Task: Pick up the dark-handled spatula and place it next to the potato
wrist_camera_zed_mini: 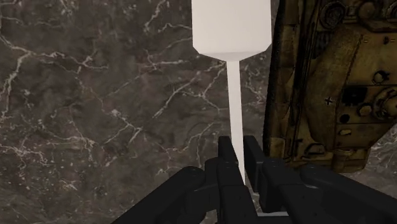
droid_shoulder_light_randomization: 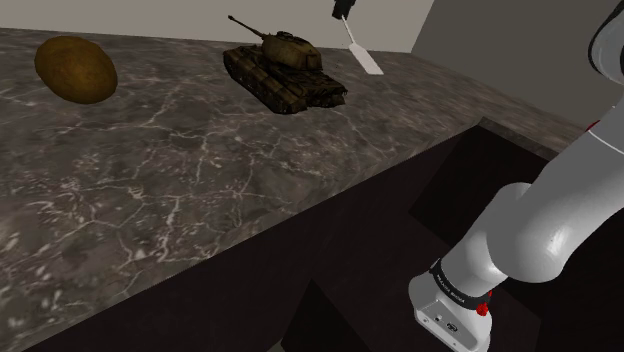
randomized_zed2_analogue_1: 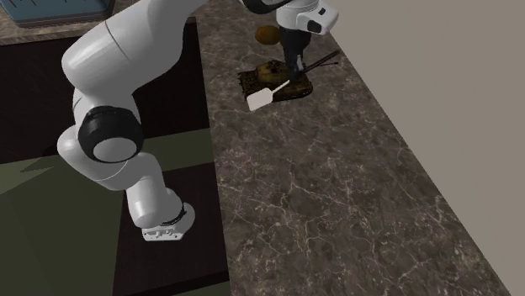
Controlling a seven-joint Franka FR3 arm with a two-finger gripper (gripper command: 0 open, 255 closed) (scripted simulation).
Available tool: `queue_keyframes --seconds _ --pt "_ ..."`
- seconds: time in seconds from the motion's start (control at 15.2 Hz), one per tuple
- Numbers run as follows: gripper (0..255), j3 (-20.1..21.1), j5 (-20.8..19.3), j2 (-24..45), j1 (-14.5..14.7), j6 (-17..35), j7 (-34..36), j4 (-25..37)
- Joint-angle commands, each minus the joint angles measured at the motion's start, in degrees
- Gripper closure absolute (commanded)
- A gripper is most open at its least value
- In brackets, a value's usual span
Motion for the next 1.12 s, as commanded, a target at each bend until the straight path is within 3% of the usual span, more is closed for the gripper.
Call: queue_keyframes --seconds 0.0,0.59,1.06 --pt "255 1.84 -0.08 -0.1 1.53 0.18 3.44 -0.36" --pt "255 9.1 -1.34 4.39 7.92 -1.23 16.76 5.13" --pt "255 14.41 -4.57 12.6 14.37 -4.23 27.27 15.55"
